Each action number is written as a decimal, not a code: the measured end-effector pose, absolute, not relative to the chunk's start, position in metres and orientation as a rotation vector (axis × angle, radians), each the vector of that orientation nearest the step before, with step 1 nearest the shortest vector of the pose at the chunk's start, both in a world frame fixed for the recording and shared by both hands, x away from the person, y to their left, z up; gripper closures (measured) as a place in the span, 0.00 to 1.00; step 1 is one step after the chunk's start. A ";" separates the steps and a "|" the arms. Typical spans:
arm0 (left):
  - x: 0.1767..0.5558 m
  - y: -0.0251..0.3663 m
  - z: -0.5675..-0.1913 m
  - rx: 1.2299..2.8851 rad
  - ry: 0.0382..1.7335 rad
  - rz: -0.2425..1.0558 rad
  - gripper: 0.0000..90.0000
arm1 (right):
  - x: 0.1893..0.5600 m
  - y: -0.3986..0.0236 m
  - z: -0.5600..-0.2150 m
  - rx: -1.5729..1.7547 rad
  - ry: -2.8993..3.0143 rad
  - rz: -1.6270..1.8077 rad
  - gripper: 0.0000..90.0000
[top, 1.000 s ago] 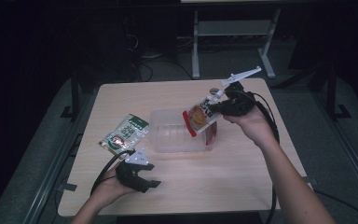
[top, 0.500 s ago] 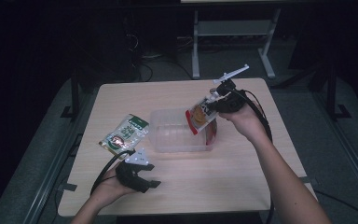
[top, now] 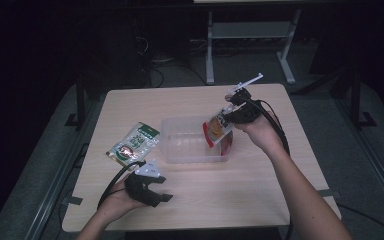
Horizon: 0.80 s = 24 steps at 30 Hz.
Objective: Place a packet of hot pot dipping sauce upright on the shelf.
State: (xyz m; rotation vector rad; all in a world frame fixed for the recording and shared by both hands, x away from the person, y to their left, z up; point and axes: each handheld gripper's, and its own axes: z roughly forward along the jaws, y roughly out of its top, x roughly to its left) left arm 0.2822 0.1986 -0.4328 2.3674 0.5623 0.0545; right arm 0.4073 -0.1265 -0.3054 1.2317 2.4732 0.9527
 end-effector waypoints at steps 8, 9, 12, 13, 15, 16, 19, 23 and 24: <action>0.282 0.198 -0.434 2.360 0.565 0.052 0.35 | 0.409 -0.121 -0.313 1.246 2.497 0.923 0.96; 0.282 0.198 -0.434 2.360 0.565 0.052 0.35 | 0.409 -0.121 -0.314 1.246 2.498 0.929 0.96; 0.282 0.198 -0.434 2.360 0.566 0.050 0.35 | 0.409 -0.120 -0.315 1.244 2.504 0.929 0.95; 0.282 0.198 -0.434 2.361 0.565 0.050 0.35 | 0.409 -0.119 -0.316 1.245 2.505 0.927 0.95; 0.282 0.198 -0.434 2.360 0.565 0.050 0.35 | 0.410 -0.117 -0.317 1.242 2.513 0.929 0.94; 0.282 0.197 -0.435 2.353 0.572 0.049 0.35 | 0.409 -0.116 -0.318 1.240 2.514 0.929 0.94; 0.282 0.198 -0.434 2.361 0.562 0.052 0.35 | 0.409 -0.113 -0.319 1.232 2.522 0.933 0.94; 0.282 0.198 -0.434 2.362 0.562 0.052 0.35 | 0.410 -0.111 -0.320 1.222 2.529 0.933 0.94; 0.282 0.198 -0.434 2.364 0.563 0.051 0.35 | 0.410 -0.111 -0.321 1.222 2.527 0.930 0.94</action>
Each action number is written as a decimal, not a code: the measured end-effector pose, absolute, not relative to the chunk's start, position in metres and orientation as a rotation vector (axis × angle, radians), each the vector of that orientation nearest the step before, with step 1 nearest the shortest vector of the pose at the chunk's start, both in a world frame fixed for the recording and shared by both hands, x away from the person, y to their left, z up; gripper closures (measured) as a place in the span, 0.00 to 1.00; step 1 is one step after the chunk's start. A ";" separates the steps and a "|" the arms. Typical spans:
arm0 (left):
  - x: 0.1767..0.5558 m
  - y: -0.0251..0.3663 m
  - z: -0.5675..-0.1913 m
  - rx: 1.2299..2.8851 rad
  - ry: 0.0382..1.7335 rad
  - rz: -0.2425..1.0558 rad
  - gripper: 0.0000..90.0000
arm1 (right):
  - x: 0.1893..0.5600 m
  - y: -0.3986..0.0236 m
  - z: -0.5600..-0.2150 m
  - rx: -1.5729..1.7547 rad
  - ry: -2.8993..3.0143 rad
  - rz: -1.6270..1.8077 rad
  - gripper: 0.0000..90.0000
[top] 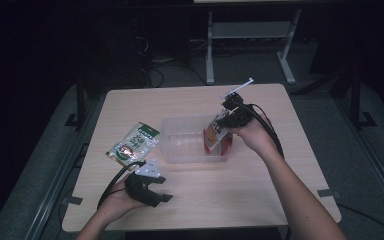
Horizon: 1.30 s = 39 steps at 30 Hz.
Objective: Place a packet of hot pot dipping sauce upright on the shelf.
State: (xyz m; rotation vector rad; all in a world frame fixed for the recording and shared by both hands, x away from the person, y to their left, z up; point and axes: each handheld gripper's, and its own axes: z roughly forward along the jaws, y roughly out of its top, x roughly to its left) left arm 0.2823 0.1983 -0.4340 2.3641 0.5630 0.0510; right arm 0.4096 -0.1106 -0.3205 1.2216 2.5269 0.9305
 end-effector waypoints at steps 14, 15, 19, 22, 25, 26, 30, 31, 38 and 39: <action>0.284 0.199 -0.434 2.386 0.545 0.053 0.36 | 0.410 -0.101 -0.328 1.200 2.556 0.942 0.94; 0.284 0.199 -0.434 2.387 0.544 0.054 0.36 | 0.410 -0.100 -0.328 1.202 2.558 0.940 0.94; 0.284 0.199 -0.434 2.386 0.544 0.052 0.36 | 0.410 -0.097 -0.329 1.198 2.561 0.936 0.94; 0.283 0.198 -0.435 2.379 0.550 0.048 0.36 | 0.410 -0.095 -0.331 1.197 2.565 0.933 0.94; 0.283 0.198 -0.435 2.378 0.550 0.047 0.36 | 0.411 -0.092 -0.334 1.195 2.575 0.931 0.94; 0.284 0.199 -0.434 2.391 0.539 0.050 0.36 | 0.411 -0.091 -0.335 1.194 2.575 0.930 0.94; 0.284 0.199 -0.434 2.389 0.540 0.049 0.36 | 0.411 -0.089 -0.336 1.191 2.577 0.939 0.94; 0.284 0.199 -0.435 2.388 0.541 0.049 0.36 | 0.411 -0.089 -0.336 1.191 2.579 0.940 0.94; 0.284 0.198 -0.434 2.386 0.546 0.045 0.36 | 0.410 -0.092 -0.334 1.181 2.574 0.973 0.86; 0.284 0.199 -0.434 2.389 0.543 0.046 0.36 | 0.409 -0.093 -0.333 1.183 2.570 0.981 0.84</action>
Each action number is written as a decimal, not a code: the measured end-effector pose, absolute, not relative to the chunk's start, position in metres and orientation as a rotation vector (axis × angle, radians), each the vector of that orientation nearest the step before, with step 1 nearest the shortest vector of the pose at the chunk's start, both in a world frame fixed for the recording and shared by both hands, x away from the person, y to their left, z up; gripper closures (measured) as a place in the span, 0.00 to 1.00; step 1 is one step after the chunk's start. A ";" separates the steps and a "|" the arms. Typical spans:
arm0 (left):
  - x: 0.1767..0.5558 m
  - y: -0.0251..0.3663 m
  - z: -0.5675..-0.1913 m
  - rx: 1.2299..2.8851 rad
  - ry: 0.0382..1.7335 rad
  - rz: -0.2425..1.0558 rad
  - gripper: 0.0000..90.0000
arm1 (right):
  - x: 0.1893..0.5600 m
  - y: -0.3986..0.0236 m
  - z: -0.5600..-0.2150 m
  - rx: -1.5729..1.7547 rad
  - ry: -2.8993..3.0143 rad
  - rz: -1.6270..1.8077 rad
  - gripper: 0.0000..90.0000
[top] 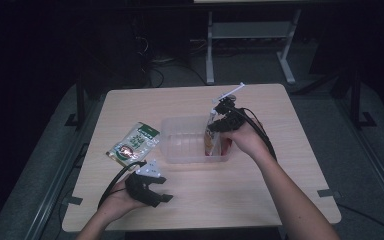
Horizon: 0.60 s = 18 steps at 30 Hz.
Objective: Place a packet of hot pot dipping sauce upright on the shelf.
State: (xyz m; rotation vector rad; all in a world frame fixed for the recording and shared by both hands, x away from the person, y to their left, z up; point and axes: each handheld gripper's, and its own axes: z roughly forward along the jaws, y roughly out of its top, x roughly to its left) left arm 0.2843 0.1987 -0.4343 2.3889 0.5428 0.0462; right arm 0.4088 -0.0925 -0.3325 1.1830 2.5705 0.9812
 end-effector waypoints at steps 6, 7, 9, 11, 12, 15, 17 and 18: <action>0.284 0.199 -0.434 2.365 0.568 0.045 0.36 | 0.402 -0.103 -0.322 1.179 2.543 1.069 0.61; 0.285 0.200 -0.433 2.386 0.556 0.048 0.36 | 0.401 -0.105 -0.320 1.170 2.537 1.087 0.58; 0.284 0.200 -0.434 2.362 0.573 0.048 0.36 | 0.396 -0.111 -0.316 1.138 2.530 1.121 0.51; 0.285 0.202 -0.433 2.378 0.562 0.055 0.36 | 0.391 -0.116 -0.312 1.119 2.526 1.148 0.47; 0.285 0.202 -0.433 2.372 0.568 0.057 0.36 | 0.388 -0.119 -0.311 1.106 2.520 1.165 0.44; 0.284 0.203 -0.432 2.353 0.588 0.055 0.36 | 0.378 -0.127 -0.309 1.080 2.502 1.212 0.40; 0.284 0.204 -0.432 2.351 0.589 0.061 0.36 | 0.370 -0.133 -0.308 1.059 2.492 1.253 0.38; 0.284 0.204 -0.431 2.347 0.596 0.061 0.36 | 0.365 -0.136 -0.309 1.036 2.483 1.270 0.37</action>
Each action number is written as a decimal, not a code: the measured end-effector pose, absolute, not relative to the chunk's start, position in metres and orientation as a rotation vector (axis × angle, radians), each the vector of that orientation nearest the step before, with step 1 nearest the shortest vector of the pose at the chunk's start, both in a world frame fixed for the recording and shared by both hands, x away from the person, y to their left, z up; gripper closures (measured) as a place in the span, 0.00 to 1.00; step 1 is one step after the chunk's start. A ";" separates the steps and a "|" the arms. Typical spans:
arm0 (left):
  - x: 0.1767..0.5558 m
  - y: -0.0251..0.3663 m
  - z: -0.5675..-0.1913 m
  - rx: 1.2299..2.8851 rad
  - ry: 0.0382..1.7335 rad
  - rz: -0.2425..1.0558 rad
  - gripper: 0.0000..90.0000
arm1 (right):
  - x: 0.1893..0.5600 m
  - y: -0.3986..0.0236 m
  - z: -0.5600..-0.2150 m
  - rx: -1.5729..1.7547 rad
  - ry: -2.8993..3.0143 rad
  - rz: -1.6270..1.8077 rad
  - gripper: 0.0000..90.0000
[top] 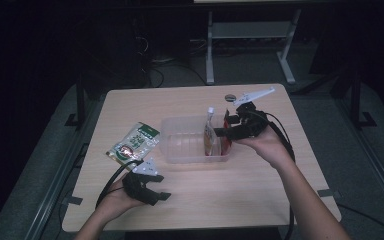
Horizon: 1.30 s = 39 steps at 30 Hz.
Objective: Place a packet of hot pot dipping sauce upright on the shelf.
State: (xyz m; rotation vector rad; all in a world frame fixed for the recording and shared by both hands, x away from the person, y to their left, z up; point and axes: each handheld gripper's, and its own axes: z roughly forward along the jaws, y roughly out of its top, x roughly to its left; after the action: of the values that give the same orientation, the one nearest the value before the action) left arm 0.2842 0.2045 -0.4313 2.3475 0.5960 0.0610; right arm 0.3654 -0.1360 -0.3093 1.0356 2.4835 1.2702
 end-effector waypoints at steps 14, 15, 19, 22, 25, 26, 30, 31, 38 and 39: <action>0.293 0.226 -0.420 2.320 0.686 0.130 0.47 | 0.310 -0.161 -0.364 0.887 2.485 1.312 0.29; 0.294 0.229 -0.419 2.324 0.694 0.123 0.50 | 0.308 -0.162 -0.368 0.892 2.491 1.318 0.29; 0.300 0.240 -0.415 2.331 0.720 0.144 0.56 | 0.298 -0.165 -0.387 0.904 2.508 1.339 0.29; 0.307 0.250 -0.411 2.312 0.759 0.152 0.68 | 0.293 -0.166 -0.397 0.916 2.541 1.309 0.28; 0.315 0.260 -0.408 2.308 0.791 0.162 0.81 | 0.287 -0.168 -0.405 0.926 2.556 1.299 0.28; 0.319 0.264 -0.407 2.307 0.800 0.181 0.86 | 0.285 -0.170 -0.409 0.935 2.557 1.298 0.28; 0.331 0.276 -0.405 2.327 0.845 0.221 1.00 | 0.281 -0.174 -0.419 0.953 2.564 1.306 0.29; 0.334 0.277 -0.405 2.330 0.851 0.226 1.00 | 0.282 -0.174 -0.421 0.960 2.564 1.295 0.29; 0.368 0.292 -0.410 2.318 0.948 0.339 1.00 | 0.285 -0.175 -0.426 0.963 2.573 1.287 0.29; 0.374 0.294 -0.411 2.320 0.962 0.345 1.00 | 0.285 -0.174 -0.426 0.969 2.577 1.287 0.29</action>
State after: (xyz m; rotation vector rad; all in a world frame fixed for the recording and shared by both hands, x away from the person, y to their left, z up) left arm 0.3739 0.2935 -0.4112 2.3196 0.9618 0.3447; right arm 0.2848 -0.1744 -0.4257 0.9692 2.5774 1.2873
